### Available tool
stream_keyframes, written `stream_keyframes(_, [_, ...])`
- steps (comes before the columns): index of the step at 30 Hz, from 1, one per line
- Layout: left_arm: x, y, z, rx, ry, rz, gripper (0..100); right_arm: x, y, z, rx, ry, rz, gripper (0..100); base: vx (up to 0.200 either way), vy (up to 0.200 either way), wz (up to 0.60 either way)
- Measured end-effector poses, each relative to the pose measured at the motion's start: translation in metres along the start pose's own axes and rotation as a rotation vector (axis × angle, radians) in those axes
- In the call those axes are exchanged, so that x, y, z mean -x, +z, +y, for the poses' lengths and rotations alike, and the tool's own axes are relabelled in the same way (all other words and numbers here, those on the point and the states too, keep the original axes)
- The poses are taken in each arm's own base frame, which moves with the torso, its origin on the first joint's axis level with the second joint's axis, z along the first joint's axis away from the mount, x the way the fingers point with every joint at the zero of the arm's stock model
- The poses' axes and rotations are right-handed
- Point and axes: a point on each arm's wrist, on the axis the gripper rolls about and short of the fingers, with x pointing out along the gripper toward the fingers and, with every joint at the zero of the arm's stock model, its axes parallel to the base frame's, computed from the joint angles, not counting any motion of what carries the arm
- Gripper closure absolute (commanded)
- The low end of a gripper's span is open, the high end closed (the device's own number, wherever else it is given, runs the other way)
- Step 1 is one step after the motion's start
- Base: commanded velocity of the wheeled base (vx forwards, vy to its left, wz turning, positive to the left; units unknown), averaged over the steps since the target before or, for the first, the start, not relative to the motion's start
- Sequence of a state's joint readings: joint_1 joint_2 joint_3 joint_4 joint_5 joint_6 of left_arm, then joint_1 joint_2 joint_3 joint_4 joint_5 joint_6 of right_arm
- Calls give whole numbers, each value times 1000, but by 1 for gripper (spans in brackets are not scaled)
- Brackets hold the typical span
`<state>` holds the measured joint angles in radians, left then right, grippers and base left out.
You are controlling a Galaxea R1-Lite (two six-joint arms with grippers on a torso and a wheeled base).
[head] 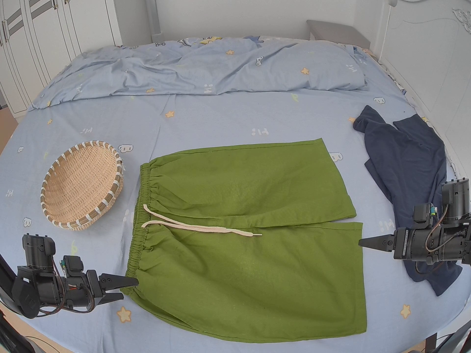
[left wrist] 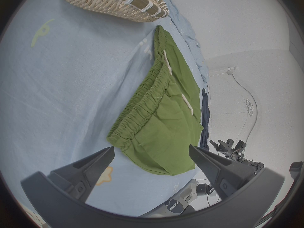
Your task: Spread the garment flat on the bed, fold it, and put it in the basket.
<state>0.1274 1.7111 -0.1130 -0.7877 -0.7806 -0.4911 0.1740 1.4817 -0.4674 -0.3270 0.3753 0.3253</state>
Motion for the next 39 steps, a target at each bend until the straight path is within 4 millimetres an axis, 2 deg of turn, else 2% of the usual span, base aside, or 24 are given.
stream_keyframes(15, [-17,3,19,5,9,-4,0,1,1,-1,-3,-4,-6,0,0,0,0])
stream_keyframes(23, [-21,6,22,-18,-5,-28,0,0,1,-1,-4,-4,-6,0,0,0,0])
stream_keyframes(24, [-21,7,22,-23,-7,-35,100,0,1,-1,-4,-4,-6,0,0,0,0])
stream_keyframes(39, [-24,6,28,-52,-13,-77,100,-1,-6,-4,-17,-12,21,0,0,0,0])
